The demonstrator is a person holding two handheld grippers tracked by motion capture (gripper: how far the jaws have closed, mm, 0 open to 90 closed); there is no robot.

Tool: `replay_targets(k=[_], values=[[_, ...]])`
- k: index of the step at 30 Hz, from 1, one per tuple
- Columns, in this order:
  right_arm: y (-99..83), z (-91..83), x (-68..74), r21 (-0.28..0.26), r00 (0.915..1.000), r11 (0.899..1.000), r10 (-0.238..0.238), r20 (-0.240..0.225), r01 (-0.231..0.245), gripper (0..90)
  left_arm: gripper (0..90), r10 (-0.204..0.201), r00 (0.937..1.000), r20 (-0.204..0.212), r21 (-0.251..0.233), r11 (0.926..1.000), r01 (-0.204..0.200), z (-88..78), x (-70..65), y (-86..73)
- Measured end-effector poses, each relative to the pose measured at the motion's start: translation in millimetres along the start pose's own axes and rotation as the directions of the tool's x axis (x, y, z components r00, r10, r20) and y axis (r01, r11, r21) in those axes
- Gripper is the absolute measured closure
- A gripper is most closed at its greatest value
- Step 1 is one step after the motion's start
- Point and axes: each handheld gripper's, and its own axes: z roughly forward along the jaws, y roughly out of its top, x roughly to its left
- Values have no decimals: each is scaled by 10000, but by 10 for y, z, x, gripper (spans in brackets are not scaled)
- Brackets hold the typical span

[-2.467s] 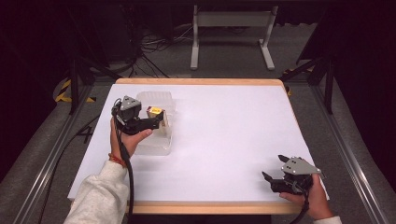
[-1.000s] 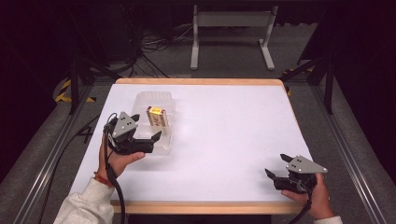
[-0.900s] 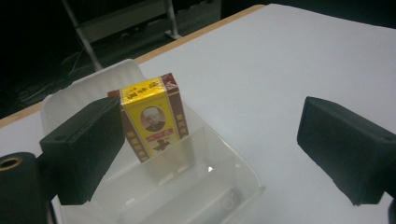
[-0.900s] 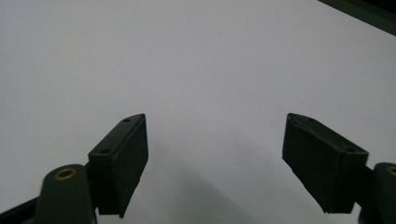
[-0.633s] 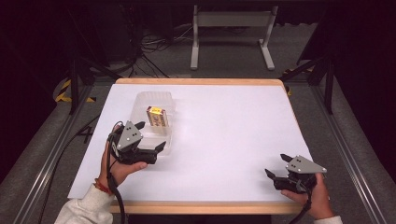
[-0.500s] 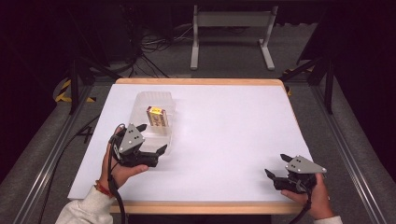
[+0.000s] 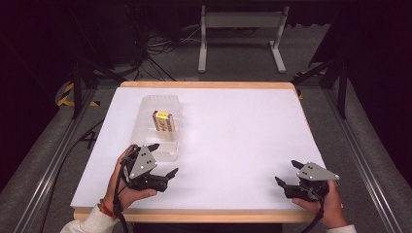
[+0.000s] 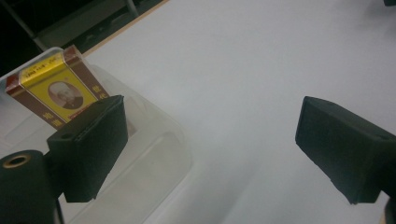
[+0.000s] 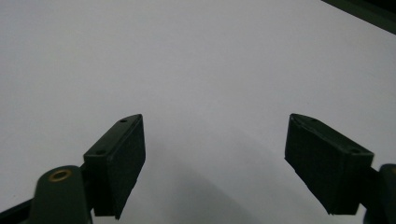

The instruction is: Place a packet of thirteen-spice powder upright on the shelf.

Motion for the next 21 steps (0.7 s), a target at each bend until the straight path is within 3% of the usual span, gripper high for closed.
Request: replay_targets(k=[3,10,21], values=[[-1,-2,0,-36,10000,10000,5,-14,-5,201,102,290,9996,-46,267,9992,-288,6,-37,-41],[0,6,5,-12,10000,10000,9,48,-9,183,103,392,9990,216,818,9958,-408,43,-99,-184],[-3,9,12,29,10000,10000,-34,59,34,181,103,181,9991,370,1440,9893,-233,91,-40,-414]])
